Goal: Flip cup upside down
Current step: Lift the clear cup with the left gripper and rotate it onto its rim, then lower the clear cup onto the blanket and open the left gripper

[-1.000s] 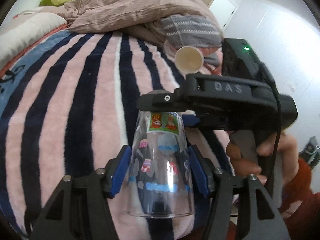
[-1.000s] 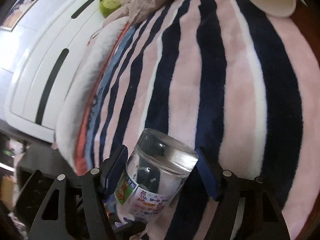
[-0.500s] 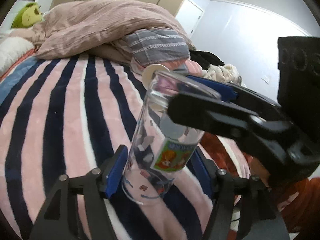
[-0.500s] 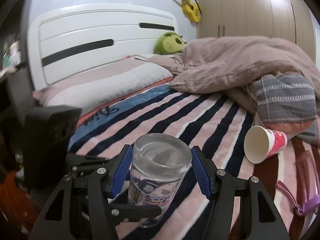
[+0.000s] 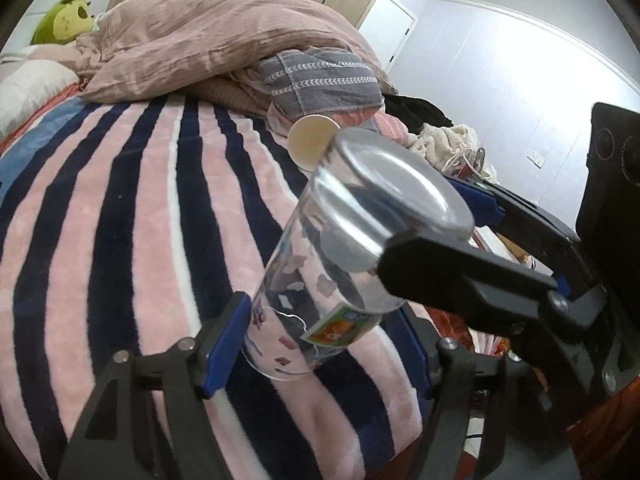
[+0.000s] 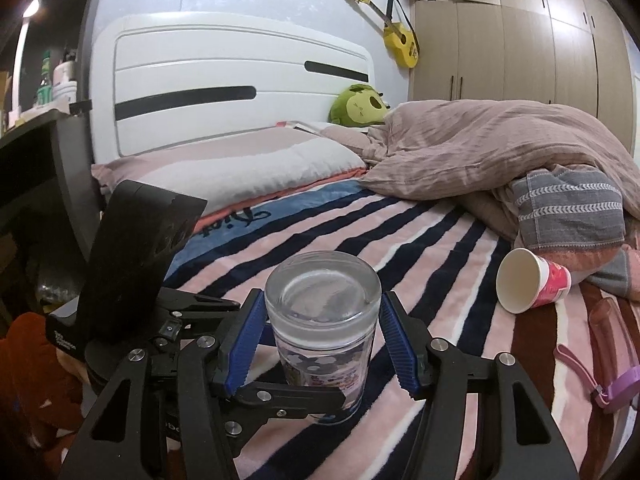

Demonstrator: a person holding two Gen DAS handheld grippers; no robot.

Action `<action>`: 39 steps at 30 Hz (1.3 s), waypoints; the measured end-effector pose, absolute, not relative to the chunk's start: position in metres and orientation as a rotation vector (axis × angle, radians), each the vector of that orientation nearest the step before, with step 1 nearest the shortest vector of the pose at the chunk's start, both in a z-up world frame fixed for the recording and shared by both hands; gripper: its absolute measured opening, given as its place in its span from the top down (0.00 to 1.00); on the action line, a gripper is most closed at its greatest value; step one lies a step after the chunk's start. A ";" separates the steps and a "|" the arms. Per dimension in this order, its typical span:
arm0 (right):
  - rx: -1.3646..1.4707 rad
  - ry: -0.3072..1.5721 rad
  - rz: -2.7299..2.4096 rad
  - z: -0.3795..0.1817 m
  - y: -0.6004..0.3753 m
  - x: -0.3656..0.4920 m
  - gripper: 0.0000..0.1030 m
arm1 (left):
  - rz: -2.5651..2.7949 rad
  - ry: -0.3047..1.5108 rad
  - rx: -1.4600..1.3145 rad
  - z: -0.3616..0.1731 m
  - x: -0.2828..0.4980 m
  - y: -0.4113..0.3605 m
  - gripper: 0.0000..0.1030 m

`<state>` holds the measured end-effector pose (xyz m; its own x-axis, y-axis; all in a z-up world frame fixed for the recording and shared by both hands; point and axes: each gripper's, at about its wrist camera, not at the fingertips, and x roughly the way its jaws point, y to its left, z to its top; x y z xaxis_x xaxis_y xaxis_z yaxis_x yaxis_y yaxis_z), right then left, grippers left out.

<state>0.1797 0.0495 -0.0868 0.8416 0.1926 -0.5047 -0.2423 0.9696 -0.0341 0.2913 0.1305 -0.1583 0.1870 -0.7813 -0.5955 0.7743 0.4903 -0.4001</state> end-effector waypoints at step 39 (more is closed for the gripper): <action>0.112 0.387 -0.005 0.010 0.041 0.022 0.01 | -0.673 0.696 0.106 -0.004 0.188 0.219 0.00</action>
<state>0.0220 0.0412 0.0104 0.9261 0.0166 -0.3770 0.0264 0.9938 0.1084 0.1875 0.2193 -0.0044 0.5676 -0.5375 -0.6237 0.6055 0.7858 -0.1261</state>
